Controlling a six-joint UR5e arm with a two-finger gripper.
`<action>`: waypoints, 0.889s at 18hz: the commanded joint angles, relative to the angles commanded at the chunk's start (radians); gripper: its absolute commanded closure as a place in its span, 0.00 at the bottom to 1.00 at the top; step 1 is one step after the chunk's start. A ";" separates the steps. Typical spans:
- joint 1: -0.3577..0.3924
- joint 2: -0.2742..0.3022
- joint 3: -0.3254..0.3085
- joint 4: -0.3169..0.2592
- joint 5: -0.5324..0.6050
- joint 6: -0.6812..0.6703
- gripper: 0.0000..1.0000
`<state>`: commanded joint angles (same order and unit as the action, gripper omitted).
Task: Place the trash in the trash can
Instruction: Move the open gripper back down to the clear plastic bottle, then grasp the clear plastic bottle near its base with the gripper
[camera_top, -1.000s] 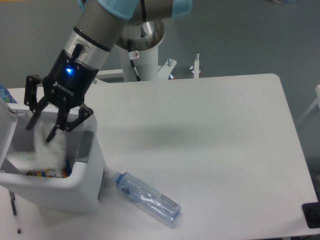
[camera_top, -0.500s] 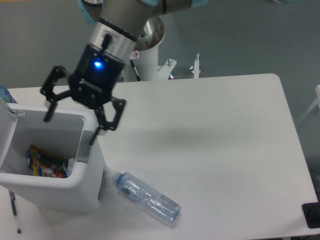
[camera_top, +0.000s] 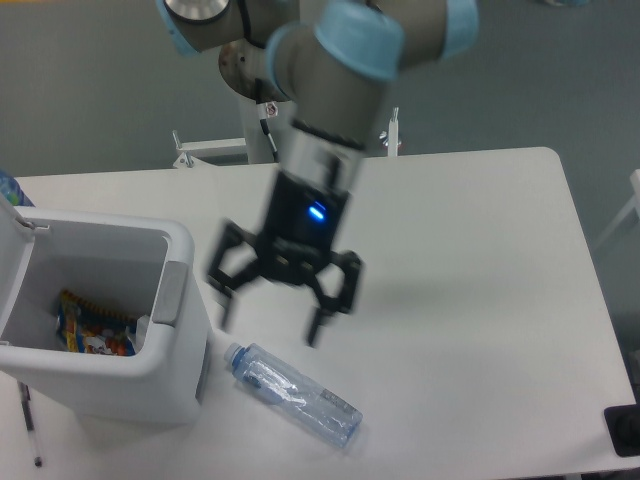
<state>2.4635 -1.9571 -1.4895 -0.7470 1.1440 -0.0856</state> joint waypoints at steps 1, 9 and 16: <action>0.008 -0.014 0.003 -0.002 0.031 -0.041 0.00; -0.018 -0.101 0.034 -0.032 0.203 -0.198 0.00; -0.124 -0.239 0.192 -0.238 0.408 -0.200 0.00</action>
<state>2.3394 -2.1966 -1.2979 -0.9846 1.5523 -0.2853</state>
